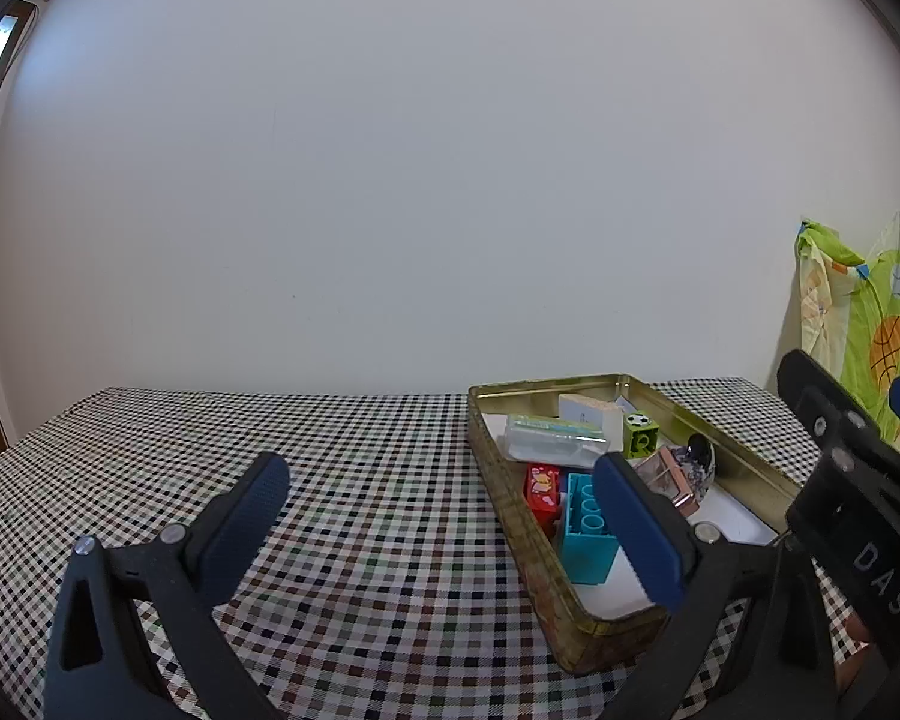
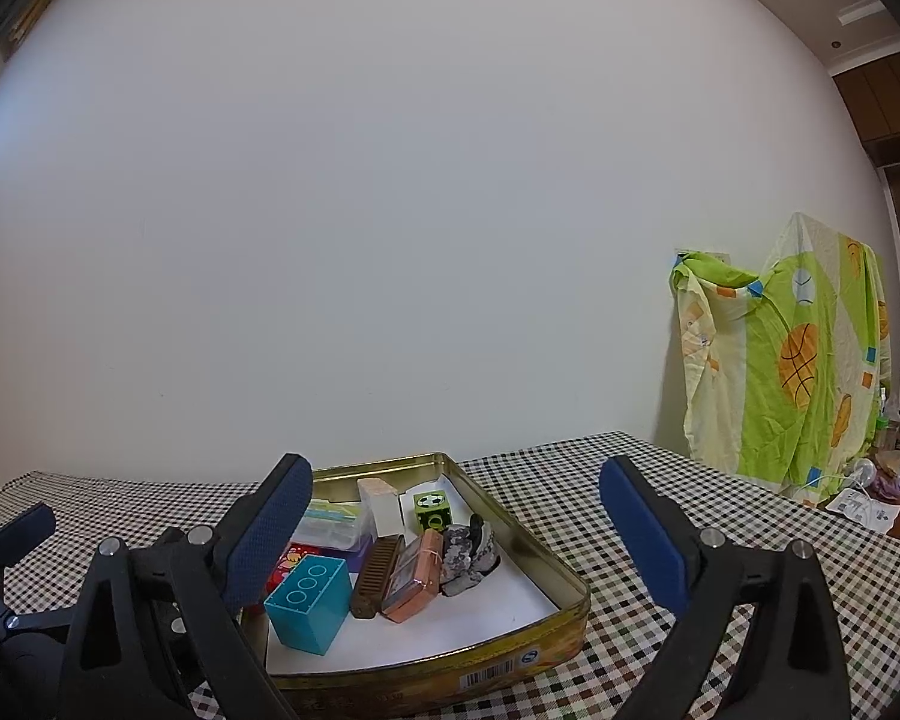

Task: Organize rigid objects

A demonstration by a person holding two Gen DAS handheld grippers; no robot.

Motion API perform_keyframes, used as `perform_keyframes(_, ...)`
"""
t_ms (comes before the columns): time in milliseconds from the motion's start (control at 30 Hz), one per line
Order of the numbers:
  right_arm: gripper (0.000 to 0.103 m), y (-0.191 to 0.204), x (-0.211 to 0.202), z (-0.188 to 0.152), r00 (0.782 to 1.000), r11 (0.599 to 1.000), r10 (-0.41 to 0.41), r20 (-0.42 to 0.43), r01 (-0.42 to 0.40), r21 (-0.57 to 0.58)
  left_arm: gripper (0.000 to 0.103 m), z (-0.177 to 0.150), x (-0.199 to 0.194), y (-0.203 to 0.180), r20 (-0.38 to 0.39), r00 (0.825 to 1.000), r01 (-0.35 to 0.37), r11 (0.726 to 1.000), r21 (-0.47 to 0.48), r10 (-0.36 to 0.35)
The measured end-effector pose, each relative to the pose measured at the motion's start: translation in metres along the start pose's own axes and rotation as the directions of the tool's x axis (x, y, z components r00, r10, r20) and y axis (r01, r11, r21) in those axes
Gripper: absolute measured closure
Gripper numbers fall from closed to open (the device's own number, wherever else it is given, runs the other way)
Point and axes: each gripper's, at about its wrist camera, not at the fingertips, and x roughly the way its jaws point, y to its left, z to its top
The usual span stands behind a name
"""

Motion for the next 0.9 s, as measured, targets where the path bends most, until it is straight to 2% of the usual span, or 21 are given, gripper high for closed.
perform_keyframes(900,0.005,-0.0009,0.0022,0.0005,1.000,1.000,0.010,-0.005,-0.010,-0.003,0.001,-0.0009,0.0001,0.0001,-0.008,1.000,0.008,1.000,0.015,-0.008)
